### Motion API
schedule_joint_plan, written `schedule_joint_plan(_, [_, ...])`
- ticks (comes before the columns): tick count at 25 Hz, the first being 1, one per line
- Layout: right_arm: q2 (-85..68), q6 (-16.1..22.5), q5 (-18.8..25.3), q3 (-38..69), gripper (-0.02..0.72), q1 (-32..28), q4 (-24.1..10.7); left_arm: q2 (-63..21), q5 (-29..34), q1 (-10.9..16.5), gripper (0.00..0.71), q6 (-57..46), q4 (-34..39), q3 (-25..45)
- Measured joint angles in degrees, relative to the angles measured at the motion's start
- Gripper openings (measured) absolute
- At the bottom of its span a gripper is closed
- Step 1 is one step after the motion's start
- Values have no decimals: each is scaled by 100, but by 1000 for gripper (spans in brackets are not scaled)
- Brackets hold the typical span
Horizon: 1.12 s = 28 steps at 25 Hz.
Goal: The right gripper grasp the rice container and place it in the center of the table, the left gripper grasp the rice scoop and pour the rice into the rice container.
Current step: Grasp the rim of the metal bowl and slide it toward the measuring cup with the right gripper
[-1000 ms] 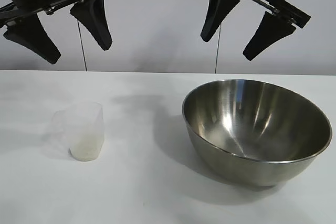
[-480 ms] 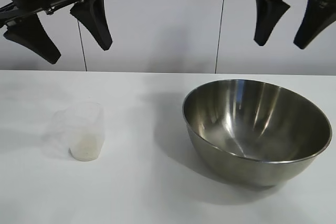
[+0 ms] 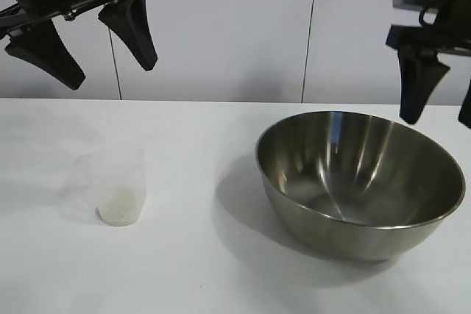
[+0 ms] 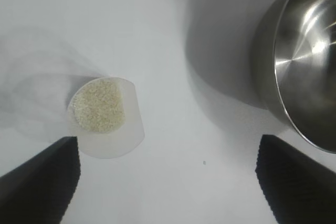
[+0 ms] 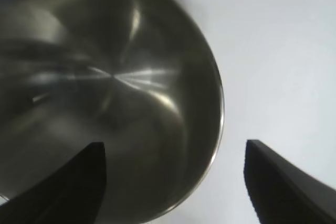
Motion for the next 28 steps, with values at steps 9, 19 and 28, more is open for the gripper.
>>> schedule_joint_plan(9, [294, -10, -1396, 871, 503, -5, 158, 0, 0, 0, 657, 0, 0, 0])
schedule_joint_plan(19, [715, -49, -1970, 891, 67, -5, 583, 0, -22, 0, 657, 0, 0, 0])
schedule_joint_plan(28, [743, -1096, -1583, 800, 11, -5, 1726, 0, -29, 0, 657, 0, 0, 0])
